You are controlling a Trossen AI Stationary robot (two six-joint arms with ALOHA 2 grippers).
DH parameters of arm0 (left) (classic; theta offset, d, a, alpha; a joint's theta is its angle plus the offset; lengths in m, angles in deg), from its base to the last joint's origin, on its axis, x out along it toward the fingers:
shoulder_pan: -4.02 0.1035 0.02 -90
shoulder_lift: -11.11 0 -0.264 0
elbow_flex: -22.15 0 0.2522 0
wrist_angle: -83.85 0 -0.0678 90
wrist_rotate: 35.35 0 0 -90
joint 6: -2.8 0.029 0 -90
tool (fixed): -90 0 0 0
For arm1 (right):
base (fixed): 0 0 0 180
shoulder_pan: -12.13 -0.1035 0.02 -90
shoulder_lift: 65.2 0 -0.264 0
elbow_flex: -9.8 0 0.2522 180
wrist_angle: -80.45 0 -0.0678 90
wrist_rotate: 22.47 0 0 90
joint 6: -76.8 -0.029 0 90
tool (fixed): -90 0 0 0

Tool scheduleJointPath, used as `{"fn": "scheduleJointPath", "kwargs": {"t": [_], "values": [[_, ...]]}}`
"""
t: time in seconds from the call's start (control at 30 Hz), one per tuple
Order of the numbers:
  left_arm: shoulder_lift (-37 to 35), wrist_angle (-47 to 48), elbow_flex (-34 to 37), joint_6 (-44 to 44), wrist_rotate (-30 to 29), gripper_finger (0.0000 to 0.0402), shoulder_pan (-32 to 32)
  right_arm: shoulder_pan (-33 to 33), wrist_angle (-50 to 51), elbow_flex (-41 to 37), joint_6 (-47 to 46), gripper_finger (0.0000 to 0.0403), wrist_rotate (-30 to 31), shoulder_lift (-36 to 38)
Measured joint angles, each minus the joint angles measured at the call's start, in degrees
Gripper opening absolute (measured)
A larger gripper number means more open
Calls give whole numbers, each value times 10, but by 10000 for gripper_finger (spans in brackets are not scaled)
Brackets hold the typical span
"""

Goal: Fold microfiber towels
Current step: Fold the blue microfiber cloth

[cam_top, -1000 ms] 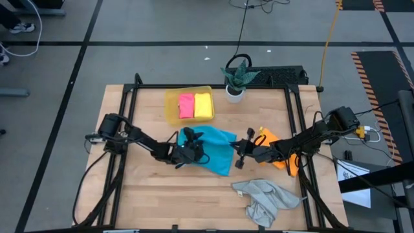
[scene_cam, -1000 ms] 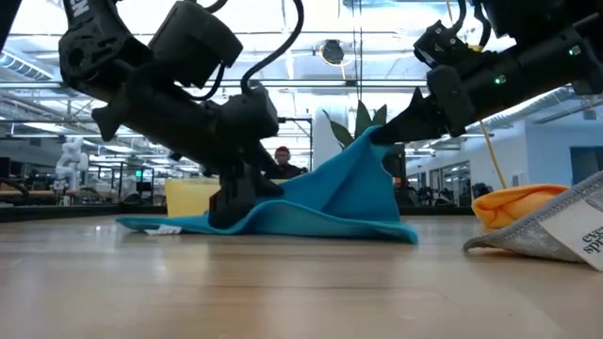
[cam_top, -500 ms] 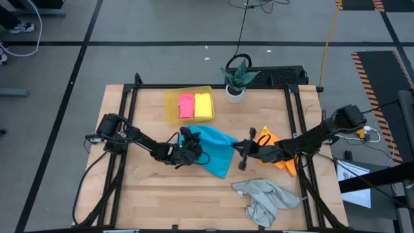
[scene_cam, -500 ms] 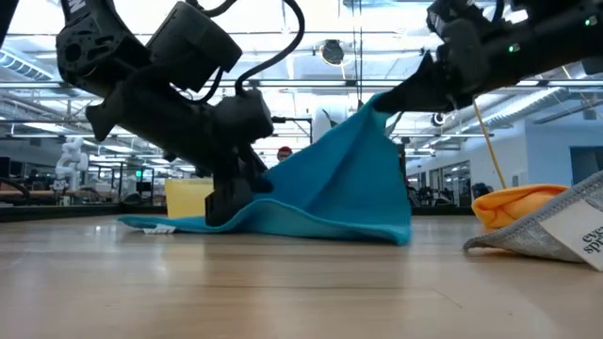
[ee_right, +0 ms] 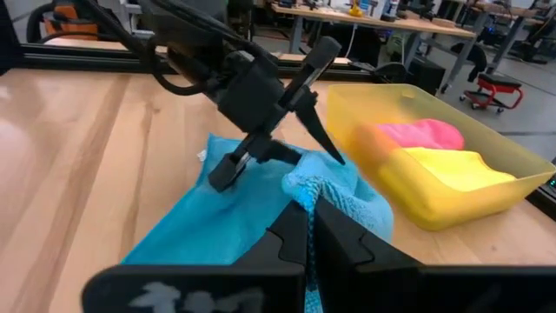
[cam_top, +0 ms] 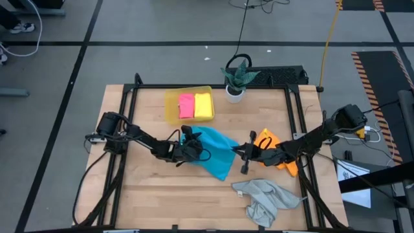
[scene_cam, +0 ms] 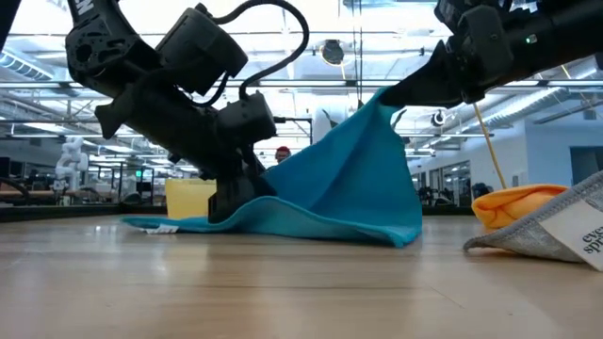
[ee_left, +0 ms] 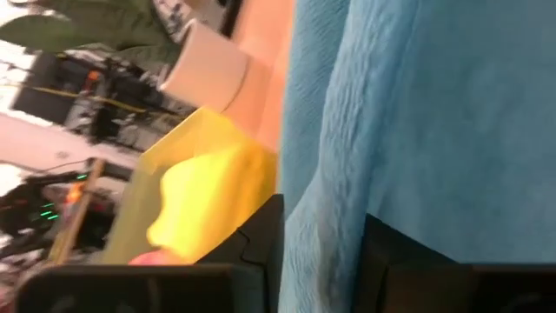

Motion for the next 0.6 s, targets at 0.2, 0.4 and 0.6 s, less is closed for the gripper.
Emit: {"fn": "scheduleJointPath", "kwargs": {"t": [0.2,0.4,0.6], "values": [[-20,32,2,35,-72,25,-32,-6,2,0,4,0,0,0],[-112,167,4,15,-88,10,-73,-6,4,0,19,0,0,0],[-210,240,4,-53,-48,5,-118,3,-36,0,59,0,-2,0]]}}
